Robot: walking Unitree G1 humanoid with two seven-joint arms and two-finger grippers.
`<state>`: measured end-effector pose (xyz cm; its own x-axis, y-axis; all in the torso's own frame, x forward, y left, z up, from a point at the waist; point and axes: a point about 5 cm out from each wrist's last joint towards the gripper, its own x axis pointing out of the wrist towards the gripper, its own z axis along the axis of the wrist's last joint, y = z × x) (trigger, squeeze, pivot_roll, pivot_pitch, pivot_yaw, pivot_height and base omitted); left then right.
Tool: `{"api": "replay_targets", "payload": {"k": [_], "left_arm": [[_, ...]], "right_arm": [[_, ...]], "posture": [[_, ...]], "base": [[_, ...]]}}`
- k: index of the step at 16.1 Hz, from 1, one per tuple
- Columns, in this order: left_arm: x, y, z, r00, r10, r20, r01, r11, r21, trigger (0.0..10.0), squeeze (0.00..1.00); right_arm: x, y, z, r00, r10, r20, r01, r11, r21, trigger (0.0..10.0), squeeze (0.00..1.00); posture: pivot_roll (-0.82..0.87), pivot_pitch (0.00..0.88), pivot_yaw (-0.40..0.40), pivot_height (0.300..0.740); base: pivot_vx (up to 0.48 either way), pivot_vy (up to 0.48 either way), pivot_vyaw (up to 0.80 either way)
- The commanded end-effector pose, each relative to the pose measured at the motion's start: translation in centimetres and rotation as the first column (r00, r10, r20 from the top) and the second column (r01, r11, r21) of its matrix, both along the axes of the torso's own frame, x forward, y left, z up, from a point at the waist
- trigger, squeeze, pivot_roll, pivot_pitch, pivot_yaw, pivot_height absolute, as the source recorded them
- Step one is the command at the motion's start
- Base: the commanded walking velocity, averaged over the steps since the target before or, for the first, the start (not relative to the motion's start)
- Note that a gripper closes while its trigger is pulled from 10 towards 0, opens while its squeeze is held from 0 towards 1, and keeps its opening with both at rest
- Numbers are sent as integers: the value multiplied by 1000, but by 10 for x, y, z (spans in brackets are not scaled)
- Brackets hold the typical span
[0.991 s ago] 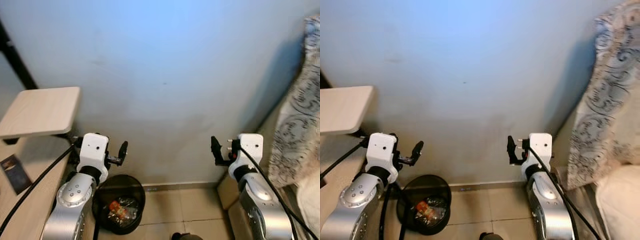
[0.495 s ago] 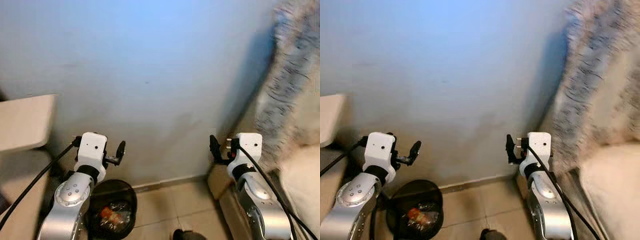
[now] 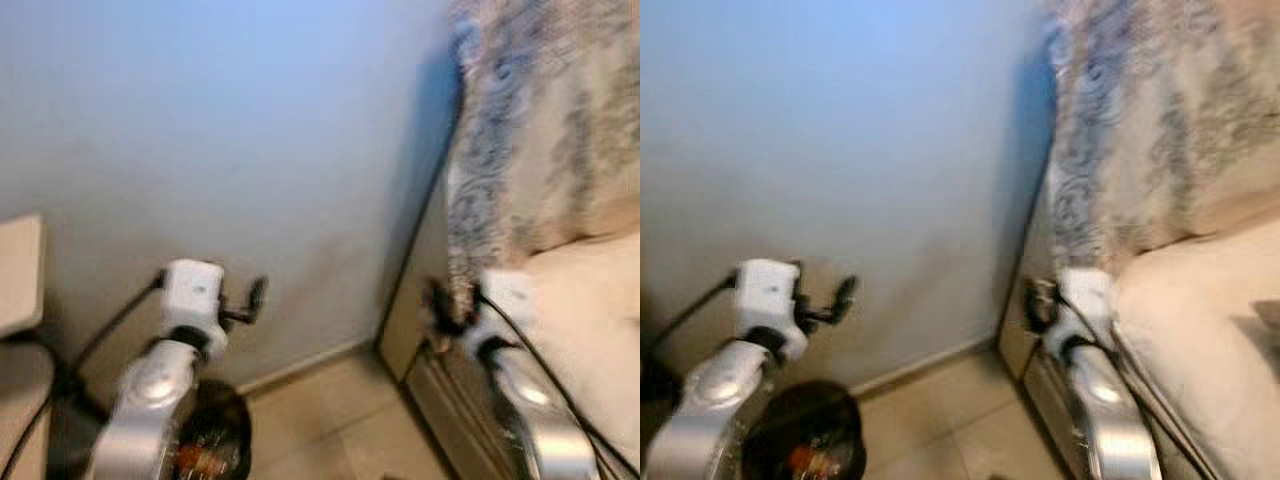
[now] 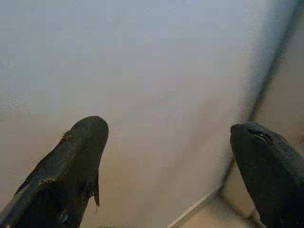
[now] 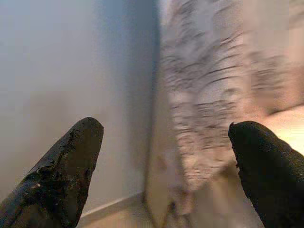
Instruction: Clean up the room
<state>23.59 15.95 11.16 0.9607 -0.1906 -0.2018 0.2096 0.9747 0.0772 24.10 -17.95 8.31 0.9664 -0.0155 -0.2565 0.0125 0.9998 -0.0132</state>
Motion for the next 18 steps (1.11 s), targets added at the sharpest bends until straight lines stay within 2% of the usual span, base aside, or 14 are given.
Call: {"api": "replay_targets", "payload": {"k": [1, 4, 7, 18], "left_arm": [[0, 10, 2, 1000, 25, 7, -25, 999, 36, 10000, 0], [4, 17, 4, 994, 102, 42, -104, 994, 44, 10000, 0], [6, 20, 7, 991, 117, 66, -121, 991, 57, 10000, 0], [9, 22, 9, 989, 118, 86, -122, 992, 43, 10000, 0]], "right_arm": [[3, 8, 6, 999, 23, 26, -23, 1000, 17, 10000, 1000], [3, 7, 6, 999, 21, 24, -21, 1000, 13, 10000, 1000], [5, 7, 8, 999, 14, 29, -15, 1000, 13, 10000, 1000], [12, 7, 17, 999, 18, 44, -18, 1000, -5, 10000, 1000]], "posture": [[35, 0, 10, 740], [35, 0, 5, 740], [33, 0, 5, 740], [31, 0, -3, 740]], "base": [[0, 0, -781], [0, 0, -781], [0, 0, -781], [312, 0, -776]]}}
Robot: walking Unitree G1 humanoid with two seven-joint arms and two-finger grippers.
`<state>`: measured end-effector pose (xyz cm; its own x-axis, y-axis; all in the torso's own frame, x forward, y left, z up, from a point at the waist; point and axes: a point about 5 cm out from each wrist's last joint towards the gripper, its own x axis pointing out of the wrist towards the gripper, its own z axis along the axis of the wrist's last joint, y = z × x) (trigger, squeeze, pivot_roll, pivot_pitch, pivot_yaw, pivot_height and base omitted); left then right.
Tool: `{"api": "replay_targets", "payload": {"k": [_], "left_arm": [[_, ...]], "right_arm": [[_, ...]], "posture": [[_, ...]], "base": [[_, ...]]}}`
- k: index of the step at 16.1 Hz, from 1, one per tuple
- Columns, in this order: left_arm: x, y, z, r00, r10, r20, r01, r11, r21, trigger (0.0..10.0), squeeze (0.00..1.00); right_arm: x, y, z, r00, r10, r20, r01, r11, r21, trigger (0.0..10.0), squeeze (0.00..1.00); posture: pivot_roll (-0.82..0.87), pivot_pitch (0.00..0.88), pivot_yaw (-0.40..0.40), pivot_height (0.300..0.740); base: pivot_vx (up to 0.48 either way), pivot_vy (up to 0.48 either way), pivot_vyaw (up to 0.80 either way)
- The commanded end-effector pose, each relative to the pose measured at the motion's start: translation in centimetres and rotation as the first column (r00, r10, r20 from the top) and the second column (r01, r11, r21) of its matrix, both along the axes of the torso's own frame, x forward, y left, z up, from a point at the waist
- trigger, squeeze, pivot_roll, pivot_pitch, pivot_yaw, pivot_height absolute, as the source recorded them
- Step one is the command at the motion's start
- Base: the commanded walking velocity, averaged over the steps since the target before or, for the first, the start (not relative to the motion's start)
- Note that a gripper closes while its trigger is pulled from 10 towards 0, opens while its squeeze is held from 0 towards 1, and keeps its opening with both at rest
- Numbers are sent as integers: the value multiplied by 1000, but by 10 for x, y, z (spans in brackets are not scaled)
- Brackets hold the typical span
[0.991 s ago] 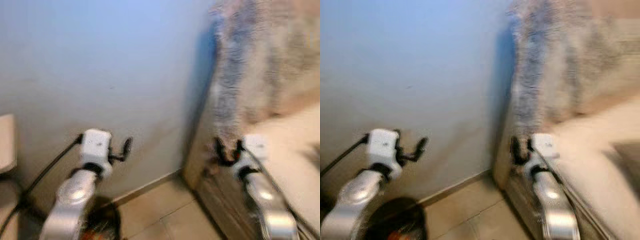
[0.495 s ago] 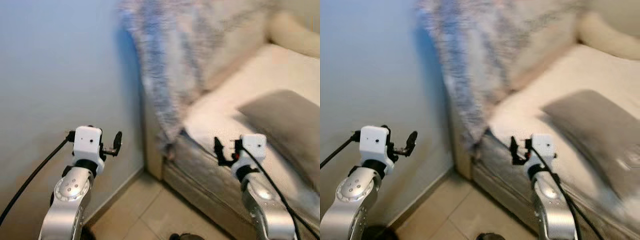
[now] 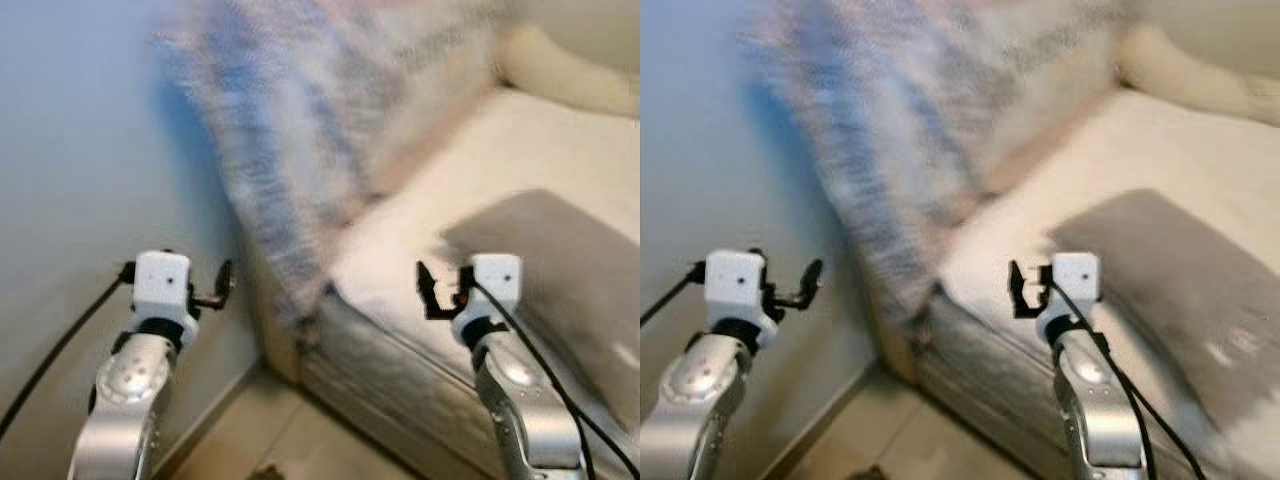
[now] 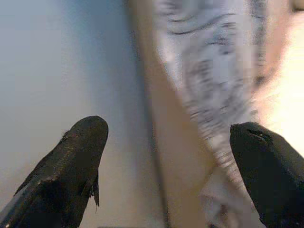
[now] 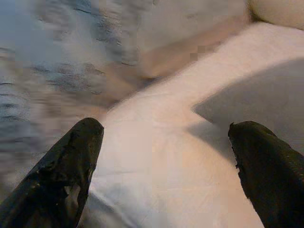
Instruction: Clean up the room
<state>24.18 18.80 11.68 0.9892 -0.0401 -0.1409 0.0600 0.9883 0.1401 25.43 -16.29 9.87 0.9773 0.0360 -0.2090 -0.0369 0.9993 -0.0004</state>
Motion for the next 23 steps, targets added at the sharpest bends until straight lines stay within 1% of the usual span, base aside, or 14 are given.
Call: {"api": "replay_targets", "payload": {"k": [1, 11, 15, 16, 17, 18, 20, 21, 22, 23], "left_arm": [[4, -6, 4, 1000, -24, 15, 24, 1000, -5, 10000, 0], [7, -9, 3, 998, -67, 10, 67, 998, 4, 10000, 0], [7, -10, 3, 997, -80, 6, 80, 997, 6, 10000, 0], [7, -10, 3, 997, -81, 6, 81, 997, 6, 10000, 0], [7, -10, 3, 997, -83, 5, 83, 997, 8, 10000, 0], [7, -10, 4, 996, -84, 6, 84, 996, 9, 10000, 0], [8, -9, 4, 996, -84, 6, 84, 996, 10, 10000, 0], [9, -9, 4, 997, -81, 3, 81, 997, 15, 10000, 0], [9, -10, 3, 997, -83, -5, 83, 997, 9, 10000, 0], [11, -13, -1, 995, -98, -30, 98, 995, 3, 10000, 0]], "right_arm": [[0, -9, 1, 999, -33, -4, 33, 999, -18, 10000, 1000], [4, -9, 6, 999, -32, 13, 32, 999, -23, 10000, 1000], [5, -7, 8, 999, -14, 29, 15, 999, -34, 10000, 1000], [5, -7, 9, 999, -14, 31, 15, 999, -31, 10000, 969], [5, -7, 9, 999, -18, 34, 19, 999, -28, 10000, 812], [5, -8, 10, 999, -20, 36, 21, 999, -27, 10000, 706], [6, -9, 10, 999, -23, 36, 24, 999, -29, 10000, 541], [6, -9, 10, 999, -25, 39, 27, 999, -31, 10000, 0], [8, -11, 11, 999, -31, 42, 32, 999, -37, 10000, 0], [10, -15, 11, 998, -50, 32, 52, 997, -55, 10000, 0]], "posture": [[32, 0, -4, 740], [29, 0, -4, 740], [33, 0, 1, 740], [33, 0, 3, 740], [33, 0, 5, 740], [34, 0, 5, 740], [37, 0, 7, 740], [34, 0, 11, 740], [31, 0, 15, 740], [27, 0, 19, 740]], "base": [[322, 0, -775], [316, 0, -772], [278, 0, 0], [262, 0, 0], [266, 0, 0], [262, 0, 0], [263, 0, 0], [0, 0, 0], [0, 0, 0], [0, 0, 0]]}}
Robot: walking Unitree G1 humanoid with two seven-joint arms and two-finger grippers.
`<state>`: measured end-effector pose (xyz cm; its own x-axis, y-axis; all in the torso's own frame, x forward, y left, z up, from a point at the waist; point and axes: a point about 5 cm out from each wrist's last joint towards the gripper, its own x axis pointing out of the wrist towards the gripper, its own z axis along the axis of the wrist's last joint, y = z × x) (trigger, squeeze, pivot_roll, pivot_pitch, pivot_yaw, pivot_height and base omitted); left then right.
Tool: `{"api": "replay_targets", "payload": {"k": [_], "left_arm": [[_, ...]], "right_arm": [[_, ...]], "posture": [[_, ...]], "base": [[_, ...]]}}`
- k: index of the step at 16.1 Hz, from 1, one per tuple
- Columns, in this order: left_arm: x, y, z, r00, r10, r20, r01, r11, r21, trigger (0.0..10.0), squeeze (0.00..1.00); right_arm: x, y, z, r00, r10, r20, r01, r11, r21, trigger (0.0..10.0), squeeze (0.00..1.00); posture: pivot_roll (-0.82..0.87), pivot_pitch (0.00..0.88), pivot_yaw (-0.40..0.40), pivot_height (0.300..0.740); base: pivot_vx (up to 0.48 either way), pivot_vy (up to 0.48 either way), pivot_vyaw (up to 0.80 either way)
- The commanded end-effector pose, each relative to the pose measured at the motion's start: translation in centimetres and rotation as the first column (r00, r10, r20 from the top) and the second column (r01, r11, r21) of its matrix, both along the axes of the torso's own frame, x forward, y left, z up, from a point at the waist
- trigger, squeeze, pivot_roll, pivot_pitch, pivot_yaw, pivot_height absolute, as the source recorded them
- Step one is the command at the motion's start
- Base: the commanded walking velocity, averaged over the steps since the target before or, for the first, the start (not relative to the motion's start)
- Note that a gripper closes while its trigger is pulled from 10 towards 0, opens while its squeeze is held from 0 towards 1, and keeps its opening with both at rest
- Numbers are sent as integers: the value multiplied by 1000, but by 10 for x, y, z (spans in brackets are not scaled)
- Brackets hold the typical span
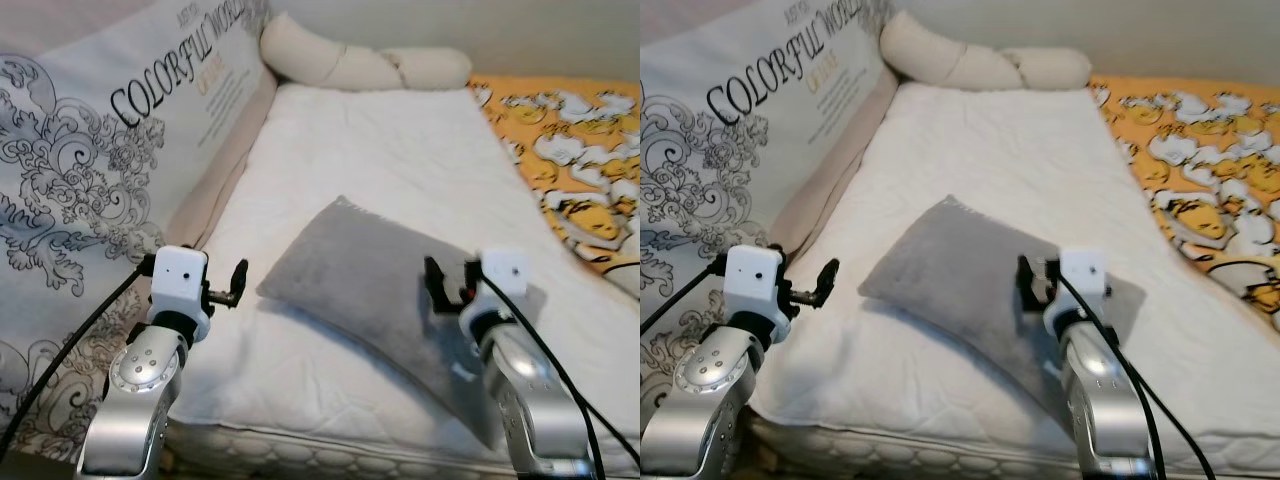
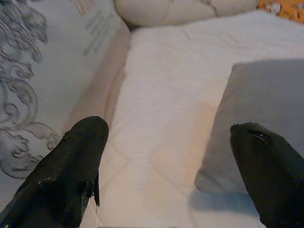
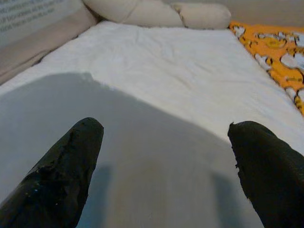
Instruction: Clean up the room
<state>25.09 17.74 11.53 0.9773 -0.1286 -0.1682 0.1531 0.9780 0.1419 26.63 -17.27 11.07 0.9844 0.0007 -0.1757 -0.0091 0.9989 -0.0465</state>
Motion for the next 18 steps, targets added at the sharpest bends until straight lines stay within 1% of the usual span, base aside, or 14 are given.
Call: {"api": "replay_targets", "payload": {"k": [1, 2, 3, 4, 6, 8, 9, 11, 12, 13, 15, 16, 17, 18], "left_arm": [[4, -10, -3, 998, -60, -29, 60, 998, 4, 10000, 0], [5, -12, -4, 997, -76, -35, 76, 997, 9, 10000, 0], [9, -17, -8, 992, -108, -67, 109, 994, 14, 10000, 0], [20, -29, -16, 974, -183, -132, 185, 983, 3, 10000, 0], [33, -51, -29, 906, -338, -255, 344, 939, -23, 10000, 0], [40, -71, -40, 813, -458, -359, 471, 880, -56, 10000, 0], [43, -81, -45, 768, -493, -409, 508, 858, -80, 10000, 0], [45, -92, -50, 731, -516, -447, 529, 842, -106, 10000, 0], [46, -110, -59, 690, -526, -498, 535, 833, -139, 10000, 0], [47, -119, -64, 677, -516, -526, 526, 838, -145, 10000, 0], [48, -136, -70, 665, -512, -544, 494, 848, -194, 10000, 0], [49, -143, -71, 673, -509, -536, 469, 855, -221, 10000, 0], [53, -148, -71, 695, -490, -526, 422, 871, -252, 10000, 0], [57, -149, -70, 721, -463, -516, 383, 886, -260, 10000, 0]], "right_arm": [[4, -14, 0, 999, -49, -13, 49, 998, -33, 10000, 0], [6, -17, 0, 998, -53, -17, 53, 998, -45, 10000, 0], [11, -25, 0, 997, -72, -26, 70, 995, -72, 10000, 0], [22, -40, -1, 994, -94, -53, 87, 988, -128, 10000, 0], [42, -62, -2, 990, -108, -90, 90, 979, -185, 10000, 0], [56, -75, -2, 988, -104, -110, 76, 970, -232, 10000, 0], [62, -81, -2, 987, -103, -121, 70, 966, -250, 10000, 0], [68, -87, -6, 983, -110, -147, 65, 958, -279, 10000, 0], [70, -91, -14, 974, -97, -204, 27, 946, -323, 10000, 0], [69, -88, -19, 968, -56, -246, -30, 942, -334, 10000, 0], [67, -71, -31, 937, 99, -335, -188, 951, -246, 10000, 0], [64, -59, -35, 911, 191, -365, -274, 943, -190, 10000, 0], [62, -44, -39, 871, 303, -386, -377, 917, -133, 10000, 0], [59, -30, -39, 827, 404, -391, -459, 887, -52, 10000, 0]], "posture": [[18, 0, 27, 740], [18, 0, 27, 740], [15, 0, 27, 740], [3, 0, 34, 740], [-15, 0, 42, 740], [-30, 0, 49, 740], [-36, 0, 54, 740], [-53, 0, 64, 740], [-65, 0, 73, 740], [-66, 0, 73, 740], [-58, 0, 63, 740], [-56, 0, 59, 740], [-56, 0, 59, 740], [-56, 0, 62, 740]], "base": [[0, 0, 0], [0, 0, 0], [0, 0, 0], [0, 0, 0], [0, 0, 0], [0, 0, 0], [0, 0, 0], [0, 0, 0], [0, 0, 0], [0, 0, 0], [0, 0, 0], [0, 0, 0], [0, 0, 0], [0, 0, 0]]}}
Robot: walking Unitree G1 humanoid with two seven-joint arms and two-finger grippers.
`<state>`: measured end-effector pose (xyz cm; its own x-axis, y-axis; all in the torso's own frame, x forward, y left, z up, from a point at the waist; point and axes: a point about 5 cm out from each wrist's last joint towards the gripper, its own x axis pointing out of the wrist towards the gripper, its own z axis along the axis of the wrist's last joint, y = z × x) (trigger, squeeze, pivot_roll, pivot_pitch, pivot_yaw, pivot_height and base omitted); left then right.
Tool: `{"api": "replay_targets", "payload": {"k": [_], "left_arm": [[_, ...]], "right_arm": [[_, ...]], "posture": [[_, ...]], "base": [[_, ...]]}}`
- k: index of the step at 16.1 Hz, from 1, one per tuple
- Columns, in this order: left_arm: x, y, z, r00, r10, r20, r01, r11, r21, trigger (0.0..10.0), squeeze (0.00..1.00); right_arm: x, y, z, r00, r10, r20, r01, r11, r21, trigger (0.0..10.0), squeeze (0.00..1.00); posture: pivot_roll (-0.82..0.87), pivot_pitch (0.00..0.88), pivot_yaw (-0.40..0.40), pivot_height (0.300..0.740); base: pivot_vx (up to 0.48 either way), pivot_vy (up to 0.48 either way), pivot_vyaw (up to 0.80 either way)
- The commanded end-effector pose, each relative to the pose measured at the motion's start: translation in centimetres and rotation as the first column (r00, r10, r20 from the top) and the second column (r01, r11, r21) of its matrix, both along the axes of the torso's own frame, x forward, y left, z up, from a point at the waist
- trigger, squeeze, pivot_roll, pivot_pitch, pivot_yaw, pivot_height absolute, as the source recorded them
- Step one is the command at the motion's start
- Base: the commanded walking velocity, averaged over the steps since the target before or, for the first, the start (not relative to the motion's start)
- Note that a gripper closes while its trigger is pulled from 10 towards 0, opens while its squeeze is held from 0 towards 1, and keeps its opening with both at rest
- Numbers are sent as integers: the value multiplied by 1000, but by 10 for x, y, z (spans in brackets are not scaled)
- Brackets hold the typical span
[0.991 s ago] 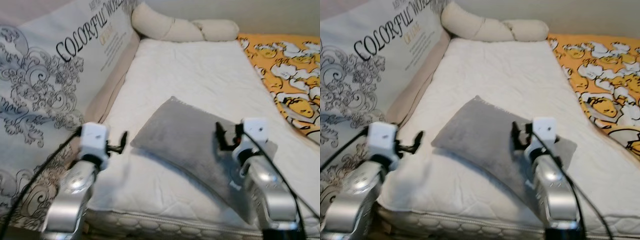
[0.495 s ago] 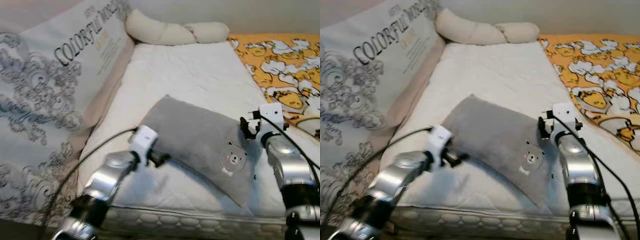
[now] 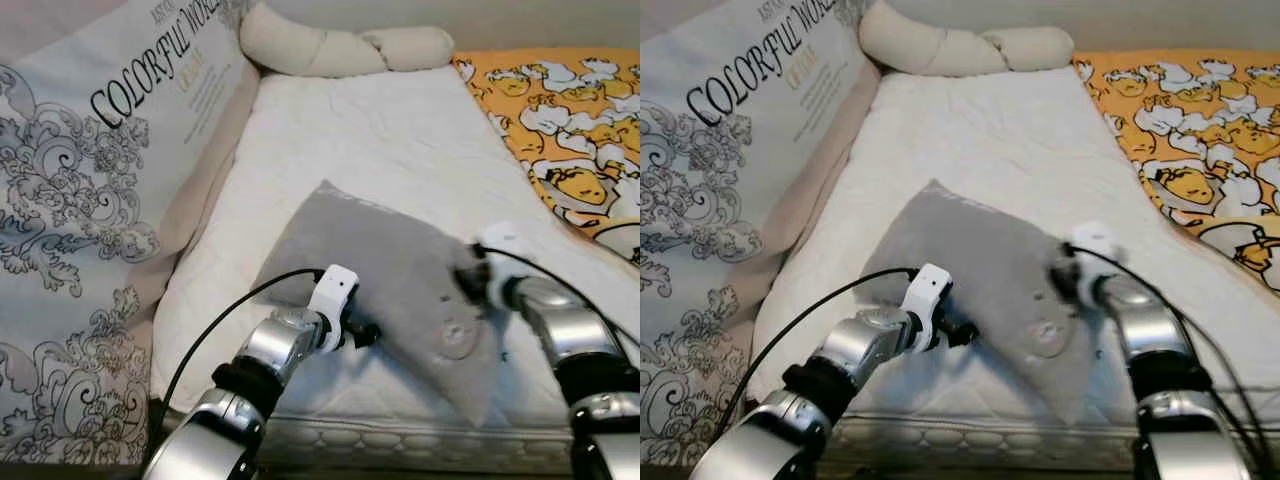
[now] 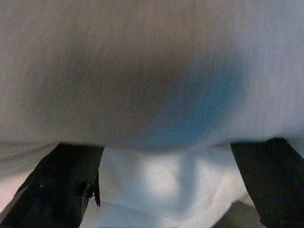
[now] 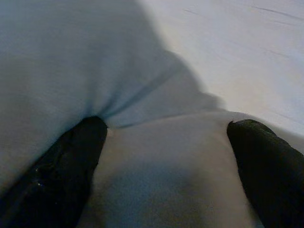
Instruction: Clean up the room
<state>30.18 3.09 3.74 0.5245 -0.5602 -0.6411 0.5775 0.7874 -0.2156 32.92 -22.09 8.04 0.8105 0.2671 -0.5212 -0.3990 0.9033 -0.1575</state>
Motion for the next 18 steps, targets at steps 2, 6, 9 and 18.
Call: {"api": "replay_targets", "payload": {"k": [2, 6, 9, 18], "left_arm": [[19, 1, 15, 992, 110, 66, -105, 992, -64, 10000, 0], [45, 28, 46, 964, 194, 182, -176, 978, -110, 10000, 0], [42, 61, 59, 962, 135, 235, -121, 990, -72, 10000, 0], [8, 100, 63, 951, 102, 291, -100, 995, -24, 10000, 4]], "right_arm": [[-11, 35, -2, 979, 185, -81, -167, 968, 188, 10000, 0], [-37, 54, 18, 944, 320, -80, -283, 910, 302, 10000, 0], [-68, 64, 31, 906, 415, -84, -366, 867, 338, 10000, 0], [-93, 12, 61, 950, 307, -56, -277, 913, 301, 10000, 820]], "posture": [[-54, 0, 64, 740], [-43, 0, 59, 740], [-27, 0, 50, 740], [-19, 0, 64, 740]], "base": [[0, 0, 0], [0, 0, 0], [0, 0, 0], [0, 0, 0]]}}
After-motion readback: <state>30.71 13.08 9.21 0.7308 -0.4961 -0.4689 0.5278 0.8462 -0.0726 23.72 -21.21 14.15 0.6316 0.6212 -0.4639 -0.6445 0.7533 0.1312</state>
